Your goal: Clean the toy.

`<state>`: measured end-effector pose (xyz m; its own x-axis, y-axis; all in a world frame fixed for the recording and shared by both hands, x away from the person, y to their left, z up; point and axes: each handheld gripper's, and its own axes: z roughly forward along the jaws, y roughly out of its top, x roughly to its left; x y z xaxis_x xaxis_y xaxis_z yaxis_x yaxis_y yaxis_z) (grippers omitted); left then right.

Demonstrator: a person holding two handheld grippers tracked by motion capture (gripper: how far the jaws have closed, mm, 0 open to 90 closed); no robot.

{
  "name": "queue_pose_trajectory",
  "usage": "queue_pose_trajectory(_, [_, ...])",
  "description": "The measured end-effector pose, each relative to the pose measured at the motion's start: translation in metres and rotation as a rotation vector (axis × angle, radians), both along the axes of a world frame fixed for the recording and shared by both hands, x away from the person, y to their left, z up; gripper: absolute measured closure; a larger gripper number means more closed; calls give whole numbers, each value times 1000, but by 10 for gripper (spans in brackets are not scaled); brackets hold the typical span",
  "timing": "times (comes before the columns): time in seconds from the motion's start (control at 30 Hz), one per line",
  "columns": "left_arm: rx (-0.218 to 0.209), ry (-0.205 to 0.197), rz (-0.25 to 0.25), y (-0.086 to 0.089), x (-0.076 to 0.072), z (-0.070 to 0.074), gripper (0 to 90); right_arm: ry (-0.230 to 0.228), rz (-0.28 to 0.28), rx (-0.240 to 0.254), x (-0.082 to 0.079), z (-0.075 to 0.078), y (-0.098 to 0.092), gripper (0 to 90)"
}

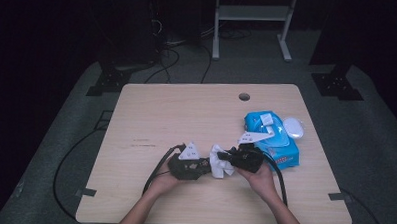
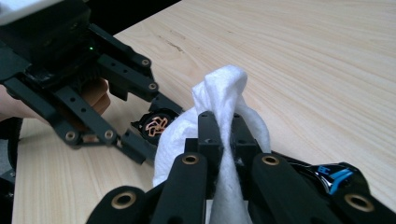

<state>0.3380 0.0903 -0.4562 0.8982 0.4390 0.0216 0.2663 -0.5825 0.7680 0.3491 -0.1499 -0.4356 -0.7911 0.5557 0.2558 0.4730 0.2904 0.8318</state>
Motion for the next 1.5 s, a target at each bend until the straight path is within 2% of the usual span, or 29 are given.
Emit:
queue_pose_trajectory(0.13, [27,-5,2,-9,3,-1,526,-30,-30,-33,0,3,-4,859])
queue_pose_trajectory(0.23, [38,-10,-6,-13,4,-1,567,-47,-52,-52,-1,3,-6,860])
queue_pose_trajectory(0.33, [41,-24,-1,-13,4,0,622,-76,-19,-75,-5,4,3,858])
queue_pose_trajectory(0.43, [38,-28,-6,-11,3,0,627,-95,-13,-99,-7,5,6,858])
queue_pose_trajectory(0.53, [31,-14,-3,-7,3,0,633,-97,-37,-115,-5,7,-1,858])
queue_pose_trajectory(0.63, [22,-9,2,-4,4,0,636,-110,-91,-127,-2,9,-18,858])
queue_pose_trajectory(0.67, [21,-2,0,-3,4,0,639,-101,-132,-119,0,8,-31,858])
queue_pose_trajectory(0.7, [18,-1,0,-2,4,0,639,-101,-132,-119,0,8,-31,858])
queue_pose_trajectory(0.73, [18,0,-2,-2,4,1,638,-81,-151,-109,2,5,-37,858])
queue_pose_trajectory(0.83, [22,4,-4,-3,5,2,635,-73,-143,-98,2,2,-36,858])
queue_pose_trajectory(1.0, [21,-6,-3,-1,5,8,588,-74,-102,-91,-1,2,-21,858])
queue_pose_trajectory(1.1, [65,-14,-8,3,4,16,547,-80,-72,-81,-5,1,-9,858])
queue_pose_trajectory(1.13, [65,-14,-8,3,4,16,543,-82,-73,-79,-6,1,-7,858])
queue_pose_trajectory(1.17, [87,-19,-5,4,4,18,540,-82,-64,-74,-6,0,-5,858])
queue_pose_trajectory(1.23, [93,-22,-5,5,3,19,540,-86,-59,-73,-6,0,-4,858])
queue_pose_trajectory(1.33, [100,-29,-13,8,3,19,590,-80,-52,-68,-4,0,-5,858])
queue_pose_trajectory(1.5, [105,-33,-25,9,2,20,610,-51,-85,-69,-1,-6,-15,858])
